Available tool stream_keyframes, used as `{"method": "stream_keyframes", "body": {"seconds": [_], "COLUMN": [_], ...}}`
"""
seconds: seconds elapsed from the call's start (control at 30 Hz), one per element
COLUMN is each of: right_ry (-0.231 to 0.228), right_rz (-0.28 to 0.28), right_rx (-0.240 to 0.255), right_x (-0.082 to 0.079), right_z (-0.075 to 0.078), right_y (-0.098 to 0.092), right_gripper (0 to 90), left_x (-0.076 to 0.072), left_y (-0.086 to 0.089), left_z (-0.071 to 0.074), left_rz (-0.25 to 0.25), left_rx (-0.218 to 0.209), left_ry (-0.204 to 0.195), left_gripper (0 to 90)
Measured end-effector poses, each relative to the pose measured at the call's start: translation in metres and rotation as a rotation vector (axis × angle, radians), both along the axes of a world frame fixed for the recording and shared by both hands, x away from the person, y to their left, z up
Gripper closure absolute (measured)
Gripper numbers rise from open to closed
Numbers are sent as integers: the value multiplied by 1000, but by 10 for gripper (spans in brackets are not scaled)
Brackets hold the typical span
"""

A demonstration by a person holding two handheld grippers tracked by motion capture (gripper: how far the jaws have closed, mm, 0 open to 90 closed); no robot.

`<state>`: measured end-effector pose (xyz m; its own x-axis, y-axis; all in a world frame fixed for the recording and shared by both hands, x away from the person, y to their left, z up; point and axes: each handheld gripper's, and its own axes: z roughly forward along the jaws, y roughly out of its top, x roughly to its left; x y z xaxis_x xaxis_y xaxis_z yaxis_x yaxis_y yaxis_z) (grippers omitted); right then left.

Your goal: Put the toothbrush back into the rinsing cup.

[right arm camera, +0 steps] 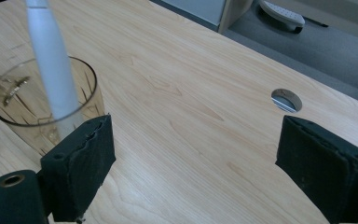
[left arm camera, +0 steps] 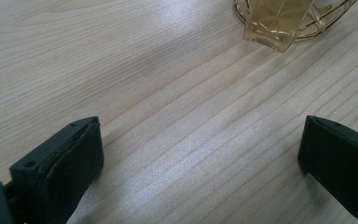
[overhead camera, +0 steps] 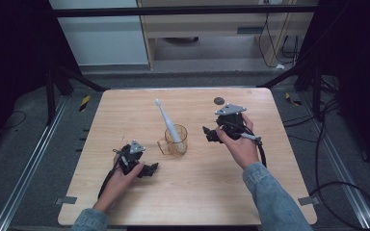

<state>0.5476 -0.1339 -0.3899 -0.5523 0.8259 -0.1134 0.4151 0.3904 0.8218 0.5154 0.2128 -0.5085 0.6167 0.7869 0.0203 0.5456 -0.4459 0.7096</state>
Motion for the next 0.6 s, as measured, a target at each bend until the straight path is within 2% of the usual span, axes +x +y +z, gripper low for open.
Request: {"method": "stream_keyframes", "body": {"seconds": [0.3, 0.6], "right_ry": [22, 41], "right_rz": [-71, -122], "right_rx": [-8, -13], "right_x": [3, 6], "right_z": [-21, -32], "right_y": [-27, -48], "right_gripper": [113, 113], "left_x": [0, 0], "left_y": [0, 0], "left_z": [0, 0], "left_rz": [0, 0], "left_rx": [-1, 0], "left_ry": [0, 0], "left_gripper": [0, 0]}}
